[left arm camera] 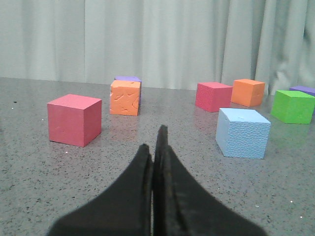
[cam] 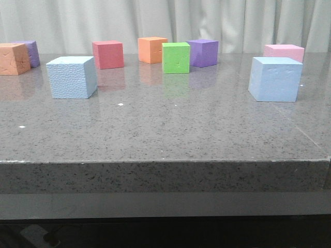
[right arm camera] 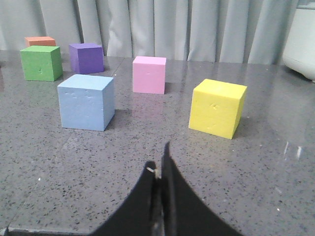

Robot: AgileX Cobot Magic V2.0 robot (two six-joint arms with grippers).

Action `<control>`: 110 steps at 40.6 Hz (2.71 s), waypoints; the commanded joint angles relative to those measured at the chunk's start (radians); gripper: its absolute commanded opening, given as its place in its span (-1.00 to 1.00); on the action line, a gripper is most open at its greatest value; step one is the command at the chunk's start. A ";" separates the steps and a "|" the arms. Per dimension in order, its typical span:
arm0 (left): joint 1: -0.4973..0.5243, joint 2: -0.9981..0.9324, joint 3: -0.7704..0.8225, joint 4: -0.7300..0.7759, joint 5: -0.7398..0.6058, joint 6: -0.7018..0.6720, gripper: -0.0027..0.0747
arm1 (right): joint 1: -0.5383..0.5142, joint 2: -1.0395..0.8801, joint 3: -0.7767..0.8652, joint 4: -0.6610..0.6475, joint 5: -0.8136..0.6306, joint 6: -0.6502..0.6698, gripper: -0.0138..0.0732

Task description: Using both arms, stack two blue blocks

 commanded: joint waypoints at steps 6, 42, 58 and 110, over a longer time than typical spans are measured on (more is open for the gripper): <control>-0.003 -0.018 0.003 -0.005 -0.083 -0.006 -0.98 | -0.008 -0.018 -0.006 0.001 -0.074 -0.009 -0.84; -0.003 -0.018 0.001 -0.005 -0.083 -0.006 -0.98 | -0.008 -0.018 -0.006 0.006 -0.117 -0.009 -0.84; -0.003 0.019 -0.246 0.004 0.147 -0.006 -0.98 | -0.008 0.014 -0.340 0.029 0.127 -0.009 -0.84; -0.003 0.506 -0.737 0.004 0.548 -0.006 -0.48 | -0.008 0.539 -0.729 0.024 0.407 -0.008 -0.33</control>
